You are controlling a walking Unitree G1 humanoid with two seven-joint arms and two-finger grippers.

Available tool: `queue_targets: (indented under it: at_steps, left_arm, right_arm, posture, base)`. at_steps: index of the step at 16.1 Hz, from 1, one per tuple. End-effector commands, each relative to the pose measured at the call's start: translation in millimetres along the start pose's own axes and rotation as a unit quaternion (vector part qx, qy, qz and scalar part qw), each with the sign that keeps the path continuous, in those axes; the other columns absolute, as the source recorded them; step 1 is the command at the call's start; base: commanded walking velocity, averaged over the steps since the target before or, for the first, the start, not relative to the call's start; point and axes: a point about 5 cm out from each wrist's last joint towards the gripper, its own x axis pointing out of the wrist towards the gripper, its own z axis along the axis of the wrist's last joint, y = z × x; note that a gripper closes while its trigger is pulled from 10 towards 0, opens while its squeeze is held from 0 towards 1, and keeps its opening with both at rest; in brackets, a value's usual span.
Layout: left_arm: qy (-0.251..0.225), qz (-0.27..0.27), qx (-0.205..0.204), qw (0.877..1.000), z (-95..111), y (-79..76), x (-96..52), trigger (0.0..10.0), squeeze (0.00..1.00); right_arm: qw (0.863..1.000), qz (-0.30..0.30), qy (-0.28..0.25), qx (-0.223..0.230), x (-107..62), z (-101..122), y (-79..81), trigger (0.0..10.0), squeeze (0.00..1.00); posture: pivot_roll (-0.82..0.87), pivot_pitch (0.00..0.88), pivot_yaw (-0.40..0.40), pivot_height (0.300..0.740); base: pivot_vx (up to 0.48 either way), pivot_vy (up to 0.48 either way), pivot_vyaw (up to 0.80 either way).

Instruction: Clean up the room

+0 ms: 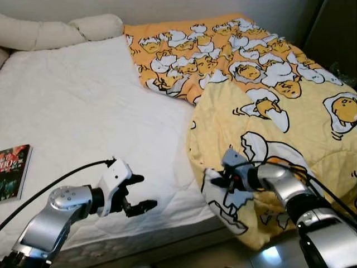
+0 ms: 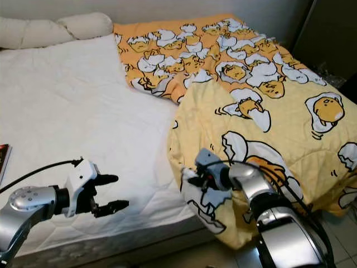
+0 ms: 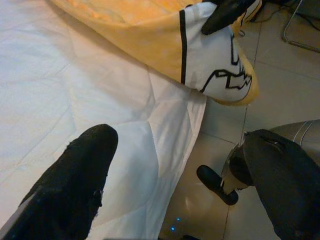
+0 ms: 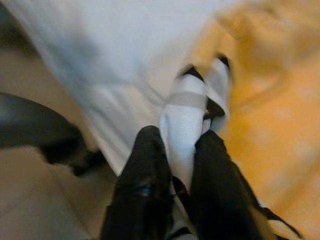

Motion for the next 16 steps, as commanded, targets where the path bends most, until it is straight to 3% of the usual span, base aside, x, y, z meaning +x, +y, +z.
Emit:
queue_targets:
  at_steps: [1, 3, 6, 7, 8, 9, 10, 11, 12, 13, 14, 16]
  left_arm:
    - [0.008, 0.001, 0.003, 1.000, -1.4, 0.1, 0.2, 10.0, 0.00]
    - [0.009, 0.001, 0.004, 1.000, -1.7, -0.2, -1.1, 10.0, 0.00]
    - [0.011, -0.001, 0.003, 1.000, -2.9, -2.2, -1.8, 10.0, 0.00]
    - [0.011, -0.003, 0.003, 1.000, -3.1, -3.5, -1.1, 10.0, 0.00]
    - [0.011, -0.003, 0.003, 1.000, -2.9, -3.6, -0.7, 10.0, 0.00]
    - [0.011, -0.003, 0.003, 1.000, -2.5, -3.4, 0.1, 10.0, 0.00]
    - [0.011, -0.005, 0.004, 1.000, -2.0, -3.4, 0.7, 10.0, 0.00]
    - [0.011, -0.006, 0.007, 1.000, -1.2, -3.1, 1.2, 10.0, 0.00]
    - [0.012, -0.006, 0.008, 1.000, -0.7, -2.6, 1.2, 10.0, 0.00]
    - [0.012, -0.006, 0.008, 1.000, -0.6, -2.4, 1.0, 10.0, 0.00]
    - [0.013, -0.006, 0.009, 1.000, -0.4, -2.2, 0.6, 10.0, 0.00]
    - [0.014, -0.007, 0.010, 1.000, -0.2, -2.2, 0.1, 10.0, 0.00]
  right_arm:
    - [0.995, 0.094, -0.005, -0.018, -11.1, 1.2, 11.5, 0.0, 0.00]
    - [0.976, 0.208, 0.032, -0.056, -32.7, -6.6, 34.0, 0.0, 0.00]
    - [0.954, 0.292, 0.016, -0.059, -57.1, 3.1, 60.3, 0.0, 0.00]
    - [0.934, 0.352, 0.019, -0.055, -68.5, 5.7, 86.2, 0.0, 0.00]
    - [0.927, 0.369, 0.031, -0.057, -71.4, 3.1, 94.6, 0.0, 0.00]
    - [0.930, 0.359, 0.051, -0.065, -71.3, -5.3, 96.2, 1.5, 0.00]
    - [0.943, 0.319, 0.064, -0.070, -66.3, -13.0, 89.2, 10.0, 0.00]
    - [0.954, 0.273, 0.098, -0.080, -60.1, -21.3, 80.9, 10.0, 0.00]
    - [0.956, 0.248, 0.131, -0.083, -57.6, -28.1, 76.8, 10.0, 0.13]
    - [0.956, 0.237, 0.153, -0.084, -57.4, -33.4, 74.6, 10.0, 1.00]
    - [0.957, 0.206, 0.185, -0.089, -57.7, -39.2, 70.9, 10.0, 1.00]
    - [0.968, 0.151, 0.178, -0.094, -51.9, -38.2, 59.4, 10.0, 1.00]
  posture:
    - [0.09, 0.000, 0.052, 0.740]
    - [0.09, 0.000, 0.052, 0.740]
    - [0.08, 0.000, 0.055, 0.740]
    - [0.08, 0.000, 0.057, 0.740]
    - [0.08, 0.000, 0.057, 0.740]
    - [0.07, 0.000, 0.059, 0.740]
    - [0.07, 0.000, 0.065, 0.740]
    - [0.08, 0.000, 0.067, 0.740]
    - [0.08, 0.000, 0.068, 0.740]
    - [0.08, 0.000, 0.068, 0.740]
    - [0.08, 0.000, 0.070, 0.740]
    - [0.08, 0.000, 0.071, 0.740]
  base:
    - [0.000, 0.000, 0.00]
    - [0.000, 0.000, 0.00]
    - [0.000, 0.000, 0.00]
    - [0.000, 0.000, 0.00]
    - [0.000, 0.000, 0.00]
    - [0.000, 0.000, 0.00]
    - [0.000, 0.000, 0.00]
    - [0.000, 0.000, 0.00]
    - [0.000, 0.000, 0.00]
    - [0.000, 0.000, 0.00]
    - [0.000, 0.000, 0.00]
    - [0.000, 0.000, 0.00]
